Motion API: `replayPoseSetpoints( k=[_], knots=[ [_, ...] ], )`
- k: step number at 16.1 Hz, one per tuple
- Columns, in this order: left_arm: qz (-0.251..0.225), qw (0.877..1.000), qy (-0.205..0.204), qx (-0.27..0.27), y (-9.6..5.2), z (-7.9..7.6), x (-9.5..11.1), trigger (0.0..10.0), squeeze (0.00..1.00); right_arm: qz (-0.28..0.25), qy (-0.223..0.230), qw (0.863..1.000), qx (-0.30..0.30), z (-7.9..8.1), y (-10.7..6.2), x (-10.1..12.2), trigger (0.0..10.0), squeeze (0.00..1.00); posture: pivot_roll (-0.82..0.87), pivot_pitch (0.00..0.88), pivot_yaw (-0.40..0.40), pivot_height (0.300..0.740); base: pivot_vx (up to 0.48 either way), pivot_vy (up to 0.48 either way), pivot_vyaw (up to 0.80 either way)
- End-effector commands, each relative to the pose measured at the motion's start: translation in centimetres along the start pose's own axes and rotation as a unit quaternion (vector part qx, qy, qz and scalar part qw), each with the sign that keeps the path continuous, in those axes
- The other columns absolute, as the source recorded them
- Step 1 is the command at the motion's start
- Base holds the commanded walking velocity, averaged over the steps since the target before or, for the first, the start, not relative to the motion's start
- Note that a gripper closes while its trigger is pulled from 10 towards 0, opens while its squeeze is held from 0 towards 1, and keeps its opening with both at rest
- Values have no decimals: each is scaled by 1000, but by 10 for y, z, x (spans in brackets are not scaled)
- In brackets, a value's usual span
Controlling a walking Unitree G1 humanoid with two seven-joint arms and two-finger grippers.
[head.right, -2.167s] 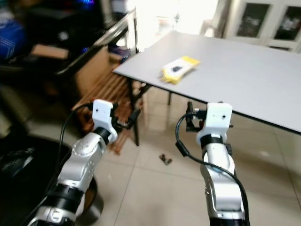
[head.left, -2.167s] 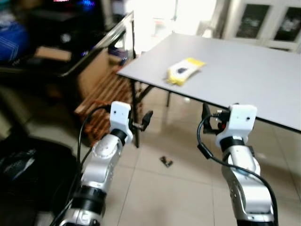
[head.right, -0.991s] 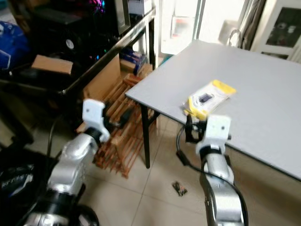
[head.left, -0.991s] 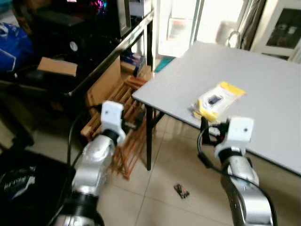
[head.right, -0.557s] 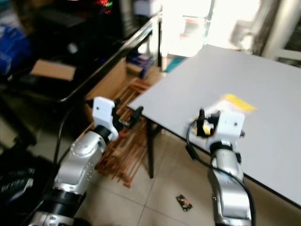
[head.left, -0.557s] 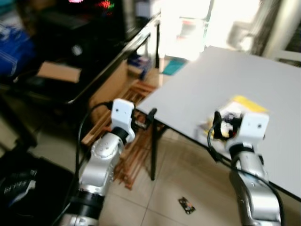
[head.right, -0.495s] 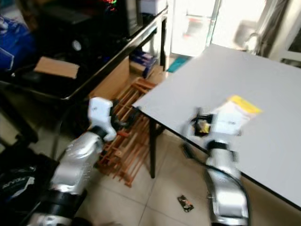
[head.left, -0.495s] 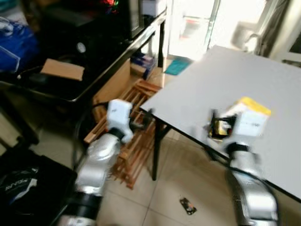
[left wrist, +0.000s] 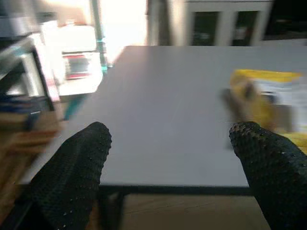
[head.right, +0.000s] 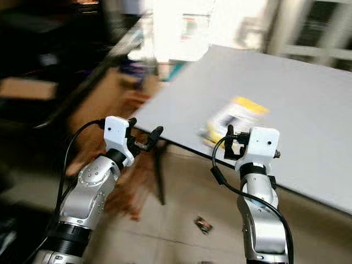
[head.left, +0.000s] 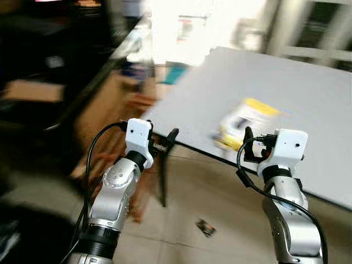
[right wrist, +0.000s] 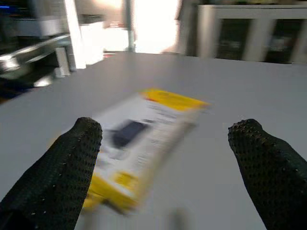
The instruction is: Picking trash to rubbish bin
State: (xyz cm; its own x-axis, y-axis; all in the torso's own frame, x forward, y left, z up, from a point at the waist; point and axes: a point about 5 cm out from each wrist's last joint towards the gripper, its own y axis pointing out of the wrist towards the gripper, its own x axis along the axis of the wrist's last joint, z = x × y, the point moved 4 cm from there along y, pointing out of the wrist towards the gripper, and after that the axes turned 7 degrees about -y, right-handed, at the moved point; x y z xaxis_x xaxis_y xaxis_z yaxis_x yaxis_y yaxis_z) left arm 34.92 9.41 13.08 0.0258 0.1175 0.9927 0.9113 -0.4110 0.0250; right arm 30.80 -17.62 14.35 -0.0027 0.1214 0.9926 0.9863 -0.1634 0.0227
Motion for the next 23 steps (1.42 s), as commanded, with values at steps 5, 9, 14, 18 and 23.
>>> replayPoseSetpoints(
  k=[5,9,14,18,23],
  knots=[
    [6,1000,21,-17,0,1,6,10000,0,6,17,1000,-15,1,6,2,10000,0,-63,74,49,740,0,0,-776],
    [21,999,34,-17,-5,9,-1,10000,0,23,21,999,-8,4,13,-6,10000,0,-46,94,66,740,0,0,-762],
    [36,999,40,10,-10,18,-11,10000,0,32,44,998,23,19,19,-7,10000,0,-34,125,64,740,0,0,0],
    [29,997,53,44,-12,29,-8,10000,0,13,63,995,73,39,28,5,10000,0,-17,132,65,740,0,0,0],
    [20,995,72,66,-17,40,2,10000,0,8,79,991,107,55,31,10,10000,0,26,166,66,740,0,0,0]
  ],
)
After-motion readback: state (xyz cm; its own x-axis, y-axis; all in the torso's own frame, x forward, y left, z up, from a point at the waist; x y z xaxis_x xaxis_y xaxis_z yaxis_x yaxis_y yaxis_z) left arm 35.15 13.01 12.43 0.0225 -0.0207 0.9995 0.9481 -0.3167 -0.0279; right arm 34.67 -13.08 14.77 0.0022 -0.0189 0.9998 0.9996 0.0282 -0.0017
